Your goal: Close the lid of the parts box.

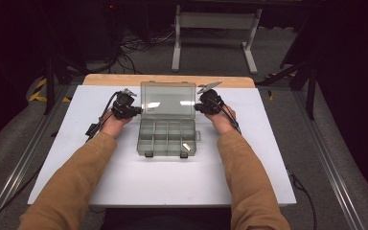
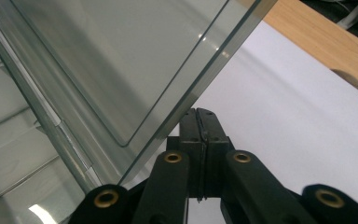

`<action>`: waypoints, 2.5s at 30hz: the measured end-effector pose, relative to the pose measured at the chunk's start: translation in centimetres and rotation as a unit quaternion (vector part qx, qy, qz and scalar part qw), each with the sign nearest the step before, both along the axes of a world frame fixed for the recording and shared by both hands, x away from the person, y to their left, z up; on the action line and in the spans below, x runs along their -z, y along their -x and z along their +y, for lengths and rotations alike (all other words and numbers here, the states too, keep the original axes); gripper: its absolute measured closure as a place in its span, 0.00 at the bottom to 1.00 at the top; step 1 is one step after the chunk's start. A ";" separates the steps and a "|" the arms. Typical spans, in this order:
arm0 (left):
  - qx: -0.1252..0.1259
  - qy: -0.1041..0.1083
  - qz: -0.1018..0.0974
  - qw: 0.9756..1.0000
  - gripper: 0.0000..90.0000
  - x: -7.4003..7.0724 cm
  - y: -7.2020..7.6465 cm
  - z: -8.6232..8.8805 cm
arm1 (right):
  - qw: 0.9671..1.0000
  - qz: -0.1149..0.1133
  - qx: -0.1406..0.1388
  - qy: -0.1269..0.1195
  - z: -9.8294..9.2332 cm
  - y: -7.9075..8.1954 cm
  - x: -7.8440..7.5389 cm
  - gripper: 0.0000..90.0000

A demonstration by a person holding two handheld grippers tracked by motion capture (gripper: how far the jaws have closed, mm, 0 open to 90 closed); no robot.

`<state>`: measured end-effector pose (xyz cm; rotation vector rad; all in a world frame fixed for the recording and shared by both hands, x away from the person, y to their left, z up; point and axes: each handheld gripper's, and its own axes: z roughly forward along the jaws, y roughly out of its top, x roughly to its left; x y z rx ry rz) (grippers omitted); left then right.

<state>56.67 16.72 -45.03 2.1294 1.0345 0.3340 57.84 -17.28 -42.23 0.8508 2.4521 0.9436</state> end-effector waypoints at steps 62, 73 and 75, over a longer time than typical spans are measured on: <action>0.054 0.018 -0.024 0.998 1.00 -2.7 2.6 1.4 | 0.998 -0.027 -0.056 -0.019 -0.8 3.8 -3.6 1.00; 0.066 0.018 -0.024 0.997 0.99 -3.0 3.3 1.6 | 0.997 -0.021 -0.070 -0.015 -1.0 4.7 -3.7 1.00; 0.069 0.019 -0.020 0.997 0.99 -3.0 3.5 1.6 | 0.997 -0.019 -0.075 -0.012 -1.0 5.0 -3.7 0.99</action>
